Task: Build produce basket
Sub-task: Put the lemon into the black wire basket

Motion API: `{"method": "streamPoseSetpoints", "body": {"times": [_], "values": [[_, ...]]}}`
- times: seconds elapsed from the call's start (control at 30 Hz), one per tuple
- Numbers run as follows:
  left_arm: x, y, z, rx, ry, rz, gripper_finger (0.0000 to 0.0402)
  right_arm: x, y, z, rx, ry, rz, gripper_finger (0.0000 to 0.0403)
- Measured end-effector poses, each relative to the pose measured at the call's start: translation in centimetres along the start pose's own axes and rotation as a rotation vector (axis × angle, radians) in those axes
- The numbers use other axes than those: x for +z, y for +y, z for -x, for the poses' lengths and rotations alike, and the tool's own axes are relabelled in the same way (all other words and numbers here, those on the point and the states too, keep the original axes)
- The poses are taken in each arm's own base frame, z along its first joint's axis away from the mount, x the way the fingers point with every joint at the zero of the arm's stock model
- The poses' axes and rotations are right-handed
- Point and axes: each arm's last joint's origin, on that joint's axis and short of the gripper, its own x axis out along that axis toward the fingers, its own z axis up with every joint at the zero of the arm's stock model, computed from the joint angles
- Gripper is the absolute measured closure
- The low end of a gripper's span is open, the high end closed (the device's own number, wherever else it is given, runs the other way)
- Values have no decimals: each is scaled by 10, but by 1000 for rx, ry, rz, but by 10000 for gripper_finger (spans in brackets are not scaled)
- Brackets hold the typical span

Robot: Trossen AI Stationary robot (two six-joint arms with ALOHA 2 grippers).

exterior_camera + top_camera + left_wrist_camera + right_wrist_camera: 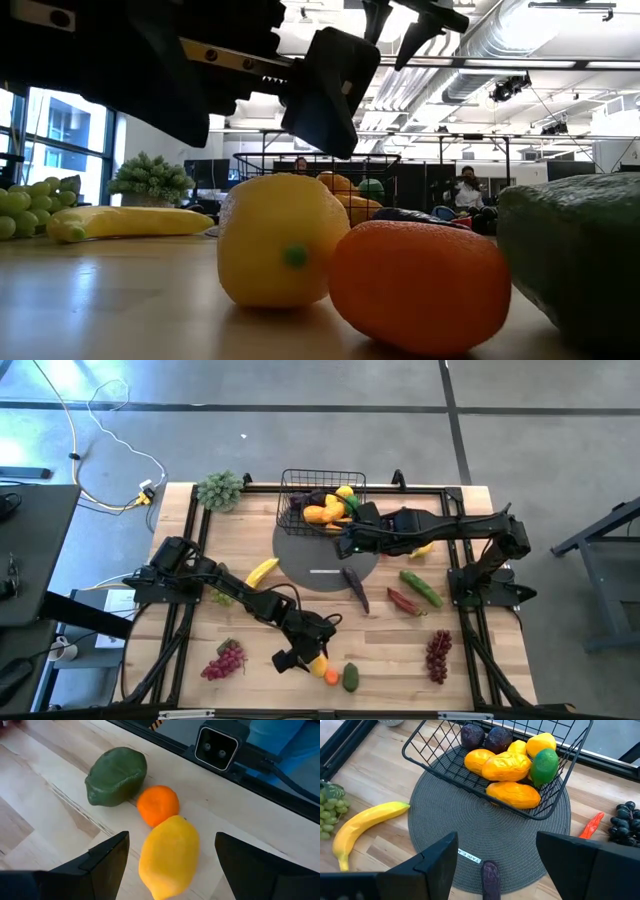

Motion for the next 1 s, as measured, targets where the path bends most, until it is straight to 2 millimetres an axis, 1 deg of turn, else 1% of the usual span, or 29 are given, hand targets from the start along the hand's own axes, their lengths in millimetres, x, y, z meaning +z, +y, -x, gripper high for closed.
{"method": "streamPoseSetpoints", "body": {"times": [0.37,0.47,0.6,0.67,1.0], "values": [[1,-1,-1,12,5,-35,117,0,0,0,-1,-2,-16,153],[-4,-1,-7,8,16,-38,117,0,0,0,0,-2,-16,153],[-13,-4,-19,-12,43,5,117,0,0,0,-1,-2,-16,153],[-15,-5,-23,6,57,22,117,0,0,0,-1,-2,-15,153],[-16,-3,-23,67,89,13,122,0,0,0,-2,-2,-14,153]]}}
